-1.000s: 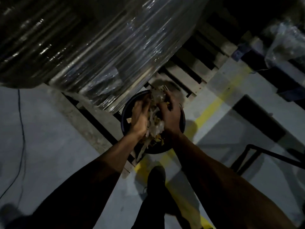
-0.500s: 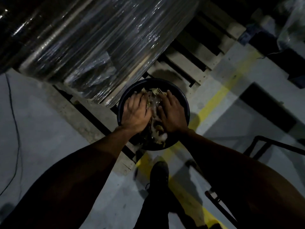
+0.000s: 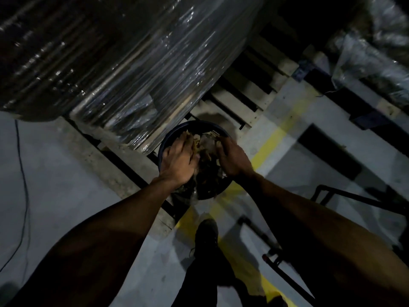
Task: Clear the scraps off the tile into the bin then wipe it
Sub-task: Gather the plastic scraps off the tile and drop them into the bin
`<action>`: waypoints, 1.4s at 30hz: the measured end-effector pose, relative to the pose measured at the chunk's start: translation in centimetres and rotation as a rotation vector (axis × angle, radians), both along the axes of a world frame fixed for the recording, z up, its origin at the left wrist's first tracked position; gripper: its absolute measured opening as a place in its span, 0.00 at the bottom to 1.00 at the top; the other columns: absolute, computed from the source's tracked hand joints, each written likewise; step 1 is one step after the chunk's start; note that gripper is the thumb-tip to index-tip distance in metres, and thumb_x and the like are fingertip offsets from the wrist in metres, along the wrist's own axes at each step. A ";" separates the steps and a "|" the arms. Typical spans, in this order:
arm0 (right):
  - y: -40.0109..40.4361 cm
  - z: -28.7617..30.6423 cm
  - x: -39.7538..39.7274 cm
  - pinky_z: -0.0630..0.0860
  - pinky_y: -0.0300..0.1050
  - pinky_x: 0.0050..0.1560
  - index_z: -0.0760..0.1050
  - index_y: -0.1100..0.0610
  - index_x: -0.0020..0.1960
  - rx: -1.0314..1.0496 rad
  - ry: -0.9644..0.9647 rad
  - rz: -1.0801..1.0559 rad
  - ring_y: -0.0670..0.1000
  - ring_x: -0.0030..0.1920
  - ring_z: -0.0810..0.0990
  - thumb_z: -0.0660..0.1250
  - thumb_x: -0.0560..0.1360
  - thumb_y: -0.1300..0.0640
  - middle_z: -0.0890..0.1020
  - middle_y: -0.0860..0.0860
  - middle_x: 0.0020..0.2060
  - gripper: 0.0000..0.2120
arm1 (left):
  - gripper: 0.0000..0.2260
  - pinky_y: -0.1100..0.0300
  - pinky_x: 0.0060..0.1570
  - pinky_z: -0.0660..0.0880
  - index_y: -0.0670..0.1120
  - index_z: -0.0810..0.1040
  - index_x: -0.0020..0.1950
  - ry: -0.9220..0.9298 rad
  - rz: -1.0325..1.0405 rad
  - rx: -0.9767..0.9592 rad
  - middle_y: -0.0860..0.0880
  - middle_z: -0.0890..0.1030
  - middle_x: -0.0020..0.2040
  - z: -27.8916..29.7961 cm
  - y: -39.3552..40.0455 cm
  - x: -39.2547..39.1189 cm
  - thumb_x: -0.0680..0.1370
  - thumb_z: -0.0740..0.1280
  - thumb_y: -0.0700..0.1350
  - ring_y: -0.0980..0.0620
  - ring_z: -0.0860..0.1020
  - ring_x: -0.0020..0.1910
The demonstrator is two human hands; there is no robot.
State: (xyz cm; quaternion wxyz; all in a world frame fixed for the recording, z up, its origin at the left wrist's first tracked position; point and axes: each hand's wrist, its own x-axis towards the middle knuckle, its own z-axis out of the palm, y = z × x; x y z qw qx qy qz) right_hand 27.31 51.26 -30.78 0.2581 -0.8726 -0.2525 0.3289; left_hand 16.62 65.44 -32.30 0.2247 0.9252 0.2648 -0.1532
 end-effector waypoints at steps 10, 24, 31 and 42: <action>-7.4 16.9 -4.7 0.68 0.47 0.59 0.66 0.56 0.72 0.088 0.095 -0.303 0.59 0.67 0.72 0.53 0.83 0.45 0.73 0.58 0.69 0.23 | 0.21 0.47 0.71 0.63 0.49 0.66 0.74 -0.141 0.057 -0.234 0.48 0.65 0.75 13.8 -7.0 -2.1 0.81 0.58 0.52 0.46 0.63 0.74; -23.7 32.3 -18.1 0.67 0.41 0.63 0.71 0.54 0.70 0.496 -0.042 -0.558 0.44 0.63 0.72 0.61 0.81 0.48 0.75 0.49 0.65 0.20 | 0.21 0.49 0.62 0.72 0.47 0.71 0.69 -0.396 0.048 -0.313 0.43 0.76 0.65 31.6 -23.2 -11.0 0.78 0.58 0.53 0.43 0.74 0.62; -33.8 35.1 -24.9 0.72 0.35 0.47 0.71 0.53 0.69 0.489 -0.114 -0.661 0.49 0.54 0.79 0.61 0.81 0.48 0.79 0.49 0.59 0.19 | 0.24 0.47 0.62 0.73 0.48 0.75 0.66 -0.386 -0.010 -0.380 0.46 0.78 0.64 35.8 -31.9 -16.3 0.74 0.56 0.55 0.44 0.76 0.62; -45.6 34.3 -30.2 0.66 0.50 0.70 0.70 0.53 0.71 0.385 -0.243 -0.886 0.51 0.70 0.69 0.63 0.79 0.49 0.73 0.50 0.70 0.21 | 0.17 0.54 0.63 0.71 0.46 0.73 0.69 -0.370 -0.278 -0.380 0.47 0.76 0.67 35.8 -42.6 -17.3 0.80 0.60 0.46 0.47 0.74 0.65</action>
